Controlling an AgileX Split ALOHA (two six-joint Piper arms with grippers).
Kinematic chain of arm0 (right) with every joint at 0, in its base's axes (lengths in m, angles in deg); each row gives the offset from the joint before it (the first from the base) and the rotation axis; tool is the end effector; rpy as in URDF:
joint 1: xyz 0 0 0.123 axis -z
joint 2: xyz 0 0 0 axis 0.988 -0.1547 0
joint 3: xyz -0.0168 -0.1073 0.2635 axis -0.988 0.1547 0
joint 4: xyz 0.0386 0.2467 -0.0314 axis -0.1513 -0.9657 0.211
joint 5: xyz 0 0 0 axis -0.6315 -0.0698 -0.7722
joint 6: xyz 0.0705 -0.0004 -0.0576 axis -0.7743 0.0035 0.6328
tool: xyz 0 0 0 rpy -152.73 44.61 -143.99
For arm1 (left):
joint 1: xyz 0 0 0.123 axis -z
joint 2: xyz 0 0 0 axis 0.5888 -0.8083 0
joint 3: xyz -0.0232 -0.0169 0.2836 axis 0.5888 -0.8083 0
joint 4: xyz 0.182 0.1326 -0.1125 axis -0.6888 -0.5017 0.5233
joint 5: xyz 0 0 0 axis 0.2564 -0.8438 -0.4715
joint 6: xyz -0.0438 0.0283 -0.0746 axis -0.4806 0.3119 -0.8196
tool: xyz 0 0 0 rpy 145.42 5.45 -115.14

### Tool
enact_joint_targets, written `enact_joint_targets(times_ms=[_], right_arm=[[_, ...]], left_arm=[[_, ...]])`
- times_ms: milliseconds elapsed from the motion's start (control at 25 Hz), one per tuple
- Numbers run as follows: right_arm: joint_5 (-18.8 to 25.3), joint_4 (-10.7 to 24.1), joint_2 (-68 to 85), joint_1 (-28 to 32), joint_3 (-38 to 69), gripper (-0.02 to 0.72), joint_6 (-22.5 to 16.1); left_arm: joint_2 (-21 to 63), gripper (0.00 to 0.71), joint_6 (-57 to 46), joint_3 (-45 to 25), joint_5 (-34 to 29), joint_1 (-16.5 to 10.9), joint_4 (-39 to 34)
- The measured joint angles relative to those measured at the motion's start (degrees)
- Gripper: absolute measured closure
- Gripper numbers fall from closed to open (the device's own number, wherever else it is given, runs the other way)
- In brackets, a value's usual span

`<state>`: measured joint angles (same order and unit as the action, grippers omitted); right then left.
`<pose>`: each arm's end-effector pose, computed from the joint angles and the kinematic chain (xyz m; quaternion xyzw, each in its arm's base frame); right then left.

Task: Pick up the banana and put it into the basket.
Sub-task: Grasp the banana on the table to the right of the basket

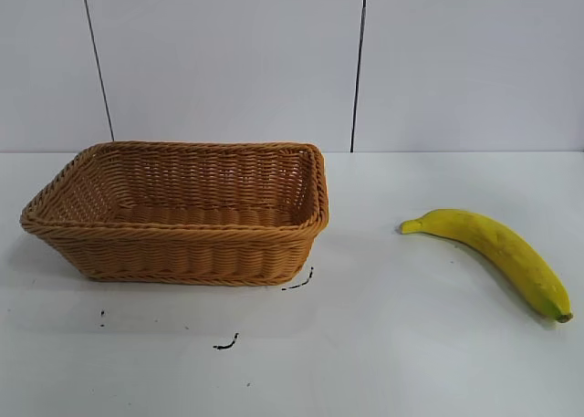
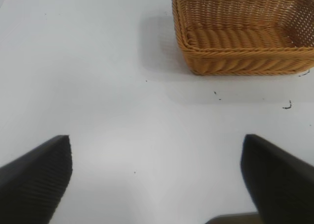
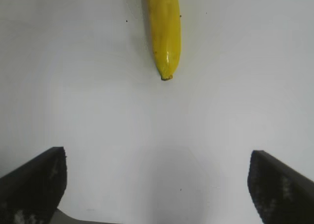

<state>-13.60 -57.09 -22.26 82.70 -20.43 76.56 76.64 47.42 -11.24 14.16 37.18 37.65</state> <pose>0.2698 -0.0006 0.2805 -0.0340 0.9913 0.0303 0.1237 -0.0059 -0.0056 0.2769 0.0340 0.8526 -0.0256 0.5208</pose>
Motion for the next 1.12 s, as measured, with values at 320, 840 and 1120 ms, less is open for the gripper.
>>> enact_joint_targets(times_ms=[320, 840, 1120], right_arm=[[-3.6, 0.4, -13.4, -0.7, -10.0, 0.013, 5.6], [-15.5, 2.7, -27.2, -5.5, -12.1, 0.013, 7.9], [-22.8, 2.9, -35.1, -5.5, -12.1, 0.013, 6.0]], left_arm=[[0.0, 0.017, 0.0, 0.0, 0.0, 0.0, 0.0], [0.0, 0.017, 0.0, 0.0, 0.0, 0.0, 0.0], [0.0, 0.017, 0.0, 0.0, -0.1, 0.0, 0.0]])
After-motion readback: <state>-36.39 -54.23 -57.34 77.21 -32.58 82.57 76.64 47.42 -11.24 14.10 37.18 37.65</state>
